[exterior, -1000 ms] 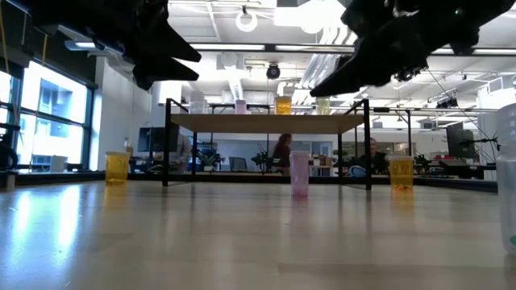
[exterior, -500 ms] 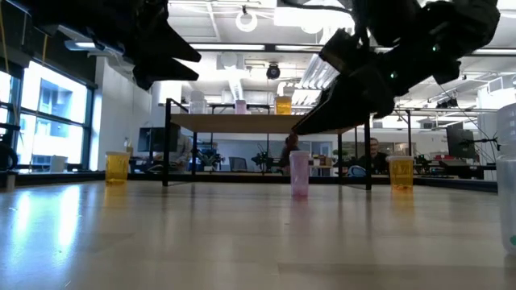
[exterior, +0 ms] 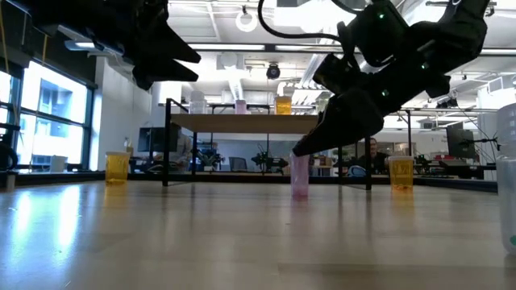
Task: Pick and place medicine bottles onto shelf by color
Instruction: Put the top pink pill bottle on the shelf aligned with the other pink pill bottle
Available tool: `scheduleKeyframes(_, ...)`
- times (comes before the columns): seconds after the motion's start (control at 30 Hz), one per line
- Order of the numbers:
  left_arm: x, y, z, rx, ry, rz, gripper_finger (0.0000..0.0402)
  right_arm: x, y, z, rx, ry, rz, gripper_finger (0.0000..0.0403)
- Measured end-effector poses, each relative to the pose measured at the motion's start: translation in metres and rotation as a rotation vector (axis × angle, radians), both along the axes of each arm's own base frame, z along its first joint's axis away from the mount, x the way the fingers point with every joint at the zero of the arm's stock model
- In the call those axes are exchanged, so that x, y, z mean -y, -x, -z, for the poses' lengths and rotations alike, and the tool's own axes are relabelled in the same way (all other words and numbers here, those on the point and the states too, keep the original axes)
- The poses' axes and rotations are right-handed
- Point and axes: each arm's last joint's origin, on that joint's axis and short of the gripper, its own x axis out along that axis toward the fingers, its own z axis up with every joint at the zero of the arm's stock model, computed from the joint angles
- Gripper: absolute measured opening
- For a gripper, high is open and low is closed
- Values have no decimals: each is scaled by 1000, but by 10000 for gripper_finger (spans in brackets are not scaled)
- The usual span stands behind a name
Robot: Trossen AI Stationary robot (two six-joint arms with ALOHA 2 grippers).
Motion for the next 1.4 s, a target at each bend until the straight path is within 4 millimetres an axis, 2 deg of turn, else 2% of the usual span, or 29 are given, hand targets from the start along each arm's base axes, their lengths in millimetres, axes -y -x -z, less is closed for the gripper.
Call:
scheduleKeyframes(0.43, 0, 1, 1, -17, -2, -6, 231, -1, 0, 1, -6, -55, -19, 218)
scheduleKeyframes(0.87, 0, 1, 1, -16, -5, -14, 231, -1, 1, 2, -19, -54, -18, 151)
scheduleKeyframes(1.4, 0, 1, 1, -17, -6, -14, 231, 8, 1, 2, -23, -97, 12, 104)
